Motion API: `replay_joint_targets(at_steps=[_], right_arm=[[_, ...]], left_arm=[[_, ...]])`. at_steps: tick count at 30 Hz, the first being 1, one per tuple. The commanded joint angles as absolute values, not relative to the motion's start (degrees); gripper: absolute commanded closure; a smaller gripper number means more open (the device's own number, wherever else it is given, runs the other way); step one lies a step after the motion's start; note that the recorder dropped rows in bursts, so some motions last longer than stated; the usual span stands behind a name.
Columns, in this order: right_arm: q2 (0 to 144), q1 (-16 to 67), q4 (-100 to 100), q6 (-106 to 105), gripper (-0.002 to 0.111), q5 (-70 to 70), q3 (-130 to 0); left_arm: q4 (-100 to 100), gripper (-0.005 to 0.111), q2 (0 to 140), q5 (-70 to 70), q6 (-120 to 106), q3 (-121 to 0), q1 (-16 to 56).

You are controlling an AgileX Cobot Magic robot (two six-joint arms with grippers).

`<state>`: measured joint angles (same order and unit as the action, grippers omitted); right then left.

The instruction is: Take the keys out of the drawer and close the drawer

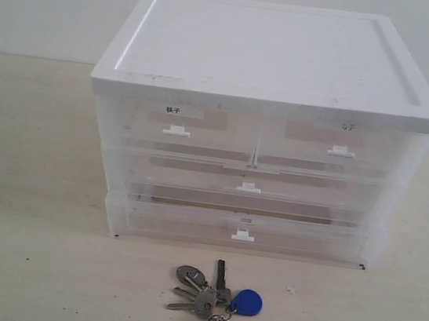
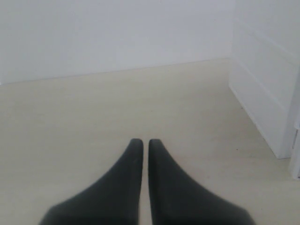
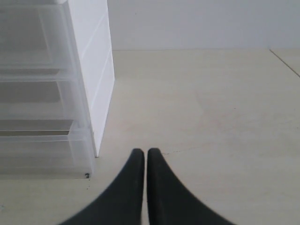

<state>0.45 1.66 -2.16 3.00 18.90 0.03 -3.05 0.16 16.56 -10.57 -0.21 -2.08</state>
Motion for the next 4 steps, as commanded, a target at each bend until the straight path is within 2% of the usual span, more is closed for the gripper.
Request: replay_joint_targets(at_steps=[1,4], right_arm=[[0.0,1.79,-2.11,2.83,0.109,18.65,0.0],[0.0,1.79,-2.11,2.83,0.109,18.65,0.0]], left_arm=[[-3.33,0.102,0.0,16.66,-10.76,0.0,-2.22],[-3.33,0.102,0.0,16.66,-10.76,0.0,-2.22]])
